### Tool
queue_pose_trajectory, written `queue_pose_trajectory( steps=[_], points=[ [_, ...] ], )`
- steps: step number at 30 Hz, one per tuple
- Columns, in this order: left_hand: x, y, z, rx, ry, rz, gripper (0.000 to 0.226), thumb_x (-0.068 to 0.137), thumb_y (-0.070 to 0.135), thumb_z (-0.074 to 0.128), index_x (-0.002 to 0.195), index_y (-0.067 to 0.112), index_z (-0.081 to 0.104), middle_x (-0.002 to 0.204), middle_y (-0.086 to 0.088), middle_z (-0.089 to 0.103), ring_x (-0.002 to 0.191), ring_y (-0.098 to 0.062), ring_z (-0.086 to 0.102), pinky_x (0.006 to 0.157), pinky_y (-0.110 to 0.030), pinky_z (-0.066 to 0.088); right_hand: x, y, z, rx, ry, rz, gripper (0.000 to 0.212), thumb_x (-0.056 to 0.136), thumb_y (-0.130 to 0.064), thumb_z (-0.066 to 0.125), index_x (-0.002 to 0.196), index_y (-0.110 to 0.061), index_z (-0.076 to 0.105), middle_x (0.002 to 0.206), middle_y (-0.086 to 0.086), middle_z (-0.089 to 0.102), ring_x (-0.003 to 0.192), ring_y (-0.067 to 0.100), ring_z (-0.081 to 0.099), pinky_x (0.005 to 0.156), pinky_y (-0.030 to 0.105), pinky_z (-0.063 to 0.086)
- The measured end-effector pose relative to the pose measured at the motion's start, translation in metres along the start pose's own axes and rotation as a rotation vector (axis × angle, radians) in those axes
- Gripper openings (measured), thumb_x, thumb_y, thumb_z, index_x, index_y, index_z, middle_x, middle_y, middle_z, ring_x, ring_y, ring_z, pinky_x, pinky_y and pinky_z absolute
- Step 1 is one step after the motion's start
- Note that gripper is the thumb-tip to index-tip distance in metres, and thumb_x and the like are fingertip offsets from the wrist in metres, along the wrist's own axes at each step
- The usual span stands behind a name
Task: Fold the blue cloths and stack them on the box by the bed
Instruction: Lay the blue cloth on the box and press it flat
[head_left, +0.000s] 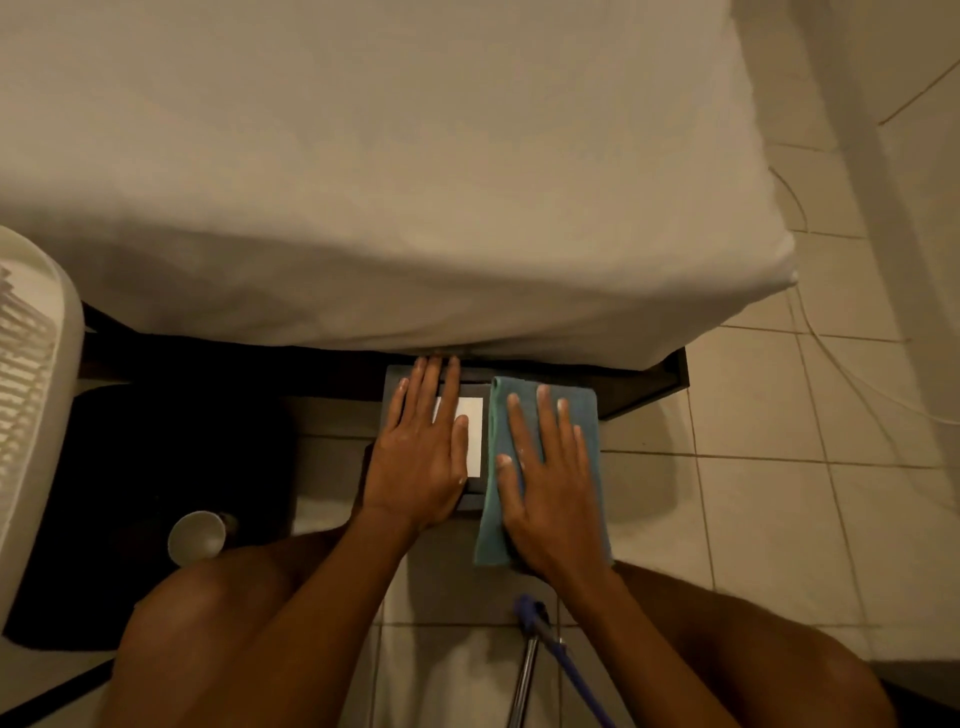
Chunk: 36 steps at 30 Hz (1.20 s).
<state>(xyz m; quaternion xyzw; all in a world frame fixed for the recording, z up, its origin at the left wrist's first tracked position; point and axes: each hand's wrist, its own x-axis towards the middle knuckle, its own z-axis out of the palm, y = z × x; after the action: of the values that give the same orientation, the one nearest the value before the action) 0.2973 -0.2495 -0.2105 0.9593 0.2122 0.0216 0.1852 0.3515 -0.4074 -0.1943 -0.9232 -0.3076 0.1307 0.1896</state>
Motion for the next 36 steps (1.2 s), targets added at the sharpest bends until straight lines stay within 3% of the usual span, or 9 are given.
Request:
queue_pose_trajectory(
  steps=[5,10,15,19,23,28,33,36],
  points=[
    [0.000,0.001,0.001,0.001,0.009,-0.019,0.062,0.102,0.037,0.020,0.157,0.016,-0.002,0.165,-0.007,0.000,0.152,-0.017,-0.006,0.125,-0.037,0.005,0.041,-0.002,-0.006,0.005,0.117,0.158,0.065,0.103,-0.044,0.032,0.158,-0.032,-0.001,0.167,-0.002,-0.006,0.153,0.014,-0.011,0.124,0.039,-0.001],
    [0.001,0.003,-0.001,-0.006,0.000,-0.017,0.063,0.102,0.038,0.022,0.157,0.019,-0.003,0.165,-0.006,-0.001,0.152,-0.017,-0.007,0.124,-0.037,0.003,-0.002,0.006,-0.001,0.032,0.040,0.109,0.065,0.103,-0.048,0.029,0.158,-0.033,-0.003,0.166,-0.005,-0.013,0.152,0.012,-0.014,0.123,0.039,-0.003],
    [0.000,0.000,-0.002,0.033,0.019,0.004,0.061,0.103,0.036,0.023,0.157,0.016,0.002,0.165,-0.008,0.004,0.153,-0.018,-0.004,0.124,-0.038,0.002,0.035,0.006,-0.007,0.014,0.116,0.209,0.065,0.104,-0.045,0.027,0.158,-0.029,-0.005,0.167,0.000,-0.007,0.154,0.019,-0.008,0.125,0.045,0.007],
    [0.000,0.001,-0.003,0.039,-0.002,0.005,0.062,0.103,0.038,0.023,0.157,0.017,0.000,0.165,-0.009,0.003,0.152,-0.018,-0.005,0.124,-0.038,-0.001,-0.009,0.007,0.002,0.045,0.048,0.146,0.066,0.103,-0.047,0.027,0.157,-0.030,-0.008,0.166,-0.001,-0.012,0.153,0.016,-0.014,0.124,0.042,-0.002],
    [0.000,0.000,-0.004,0.051,-0.002,0.023,0.062,0.103,0.037,0.021,0.157,0.016,0.000,0.165,-0.010,0.004,0.153,-0.020,-0.005,0.125,-0.039,0.001,0.034,0.013,-0.005,0.025,0.101,0.188,0.065,0.103,-0.046,0.026,0.158,-0.028,-0.006,0.167,0.000,-0.008,0.153,0.018,-0.010,0.125,0.046,0.004],
    [0.002,0.000,-0.004,0.037,-0.014,0.024,0.063,0.103,0.038,0.022,0.157,0.017,-0.003,0.165,-0.009,0.000,0.152,-0.018,-0.007,0.124,-0.038,-0.002,-0.011,0.008,0.004,0.014,0.048,0.158,0.066,0.102,-0.047,0.023,0.158,-0.027,-0.008,0.166,0.000,-0.014,0.152,0.016,-0.017,0.123,0.041,-0.005],
    [0.001,0.000,-0.004,0.046,-0.017,0.028,0.063,0.102,0.038,0.020,0.157,0.016,0.000,0.165,-0.010,0.002,0.153,-0.019,-0.005,0.125,-0.041,0.001,0.037,0.015,-0.009,-0.012,0.060,0.163,0.064,0.103,-0.047,0.022,0.158,-0.027,-0.005,0.167,0.001,-0.010,0.153,0.018,-0.013,0.125,0.046,0.000],
    [0.003,0.000,-0.006,0.031,-0.029,0.018,0.063,0.102,0.041,0.020,0.157,0.017,0.000,0.165,-0.009,0.001,0.153,-0.019,-0.006,0.125,-0.041,0.001,0.001,0.006,-0.001,-0.021,0.034,0.091,0.064,0.104,-0.046,0.022,0.159,-0.024,-0.003,0.167,0.002,-0.011,0.153,0.018,-0.012,0.125,0.043,-0.002]
  ],
)
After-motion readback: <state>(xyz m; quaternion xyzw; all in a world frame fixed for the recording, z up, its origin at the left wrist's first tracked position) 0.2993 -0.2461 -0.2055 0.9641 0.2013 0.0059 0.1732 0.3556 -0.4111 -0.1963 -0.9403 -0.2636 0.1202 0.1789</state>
